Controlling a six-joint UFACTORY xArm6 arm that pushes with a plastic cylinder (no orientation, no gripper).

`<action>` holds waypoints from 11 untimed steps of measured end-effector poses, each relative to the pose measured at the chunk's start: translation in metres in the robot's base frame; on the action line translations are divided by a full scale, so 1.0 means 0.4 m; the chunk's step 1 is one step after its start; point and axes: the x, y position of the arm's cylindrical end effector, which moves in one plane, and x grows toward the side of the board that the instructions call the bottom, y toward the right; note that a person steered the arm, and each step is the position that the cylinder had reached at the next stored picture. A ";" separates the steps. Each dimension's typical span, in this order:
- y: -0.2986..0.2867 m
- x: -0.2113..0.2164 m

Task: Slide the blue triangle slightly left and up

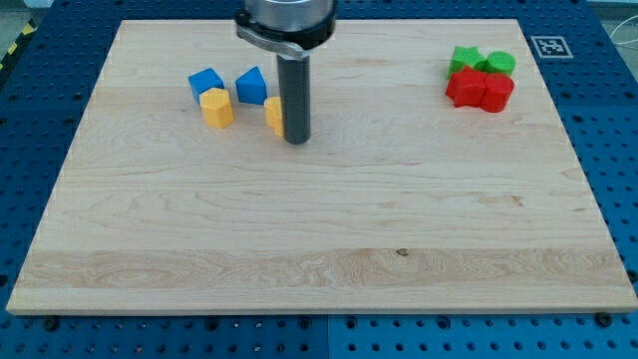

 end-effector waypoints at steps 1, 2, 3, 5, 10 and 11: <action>-0.061 -0.030; -0.106 -0.064; -0.111 -0.074; -0.014 -0.005; -0.048 -0.202; -0.051 -0.201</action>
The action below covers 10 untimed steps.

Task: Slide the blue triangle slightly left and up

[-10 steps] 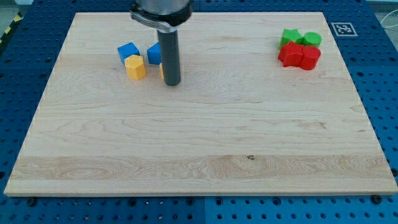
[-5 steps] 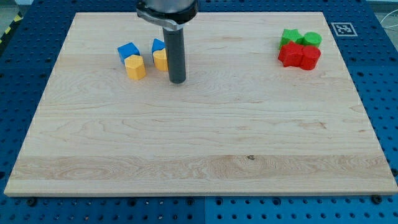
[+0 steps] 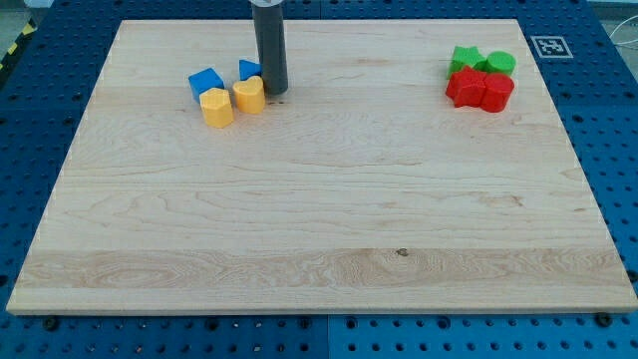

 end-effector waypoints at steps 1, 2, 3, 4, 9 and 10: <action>0.000 -0.011; 0.000 -0.098; -0.001 -0.166; -0.016 -0.168; -0.104 -0.096; -0.150 -0.105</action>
